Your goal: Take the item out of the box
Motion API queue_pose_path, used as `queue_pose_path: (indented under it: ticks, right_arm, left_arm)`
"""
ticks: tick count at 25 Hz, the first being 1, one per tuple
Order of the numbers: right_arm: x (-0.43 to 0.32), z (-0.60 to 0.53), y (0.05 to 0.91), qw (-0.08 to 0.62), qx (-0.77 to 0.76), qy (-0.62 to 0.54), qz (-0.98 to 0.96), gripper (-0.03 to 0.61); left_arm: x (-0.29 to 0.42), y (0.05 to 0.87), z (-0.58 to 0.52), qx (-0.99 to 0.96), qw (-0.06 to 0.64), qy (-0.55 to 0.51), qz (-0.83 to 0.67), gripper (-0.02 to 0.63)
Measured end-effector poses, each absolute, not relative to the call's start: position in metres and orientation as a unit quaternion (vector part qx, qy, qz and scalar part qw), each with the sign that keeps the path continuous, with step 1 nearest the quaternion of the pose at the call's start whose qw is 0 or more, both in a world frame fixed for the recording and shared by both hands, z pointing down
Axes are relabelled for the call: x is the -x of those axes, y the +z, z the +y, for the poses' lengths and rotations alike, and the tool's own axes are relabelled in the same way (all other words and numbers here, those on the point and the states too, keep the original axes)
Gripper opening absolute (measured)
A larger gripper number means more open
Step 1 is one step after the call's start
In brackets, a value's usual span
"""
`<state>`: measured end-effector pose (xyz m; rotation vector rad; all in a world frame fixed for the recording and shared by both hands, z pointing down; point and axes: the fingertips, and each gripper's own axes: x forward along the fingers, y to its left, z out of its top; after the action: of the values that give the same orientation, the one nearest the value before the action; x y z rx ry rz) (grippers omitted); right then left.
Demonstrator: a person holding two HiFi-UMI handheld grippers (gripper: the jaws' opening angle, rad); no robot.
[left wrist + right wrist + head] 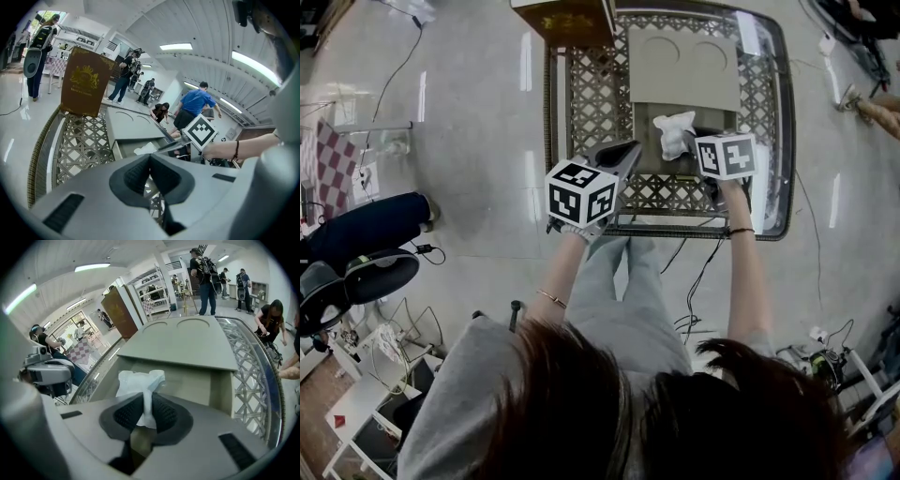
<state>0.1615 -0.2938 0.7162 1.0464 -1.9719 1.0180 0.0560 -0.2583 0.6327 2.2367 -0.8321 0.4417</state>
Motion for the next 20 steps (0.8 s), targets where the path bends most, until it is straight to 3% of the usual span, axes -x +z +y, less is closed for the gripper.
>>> queue_pose_path:
  ticks: [20]
  right_arm:
    - [-0.155,-0.288,0.643,0.249,-0.429,0.364,-0.788,0.066]
  left_arm:
    - [-0.05,0.584,-0.256,-0.882,0.314,0.15,-0.318,0.017]
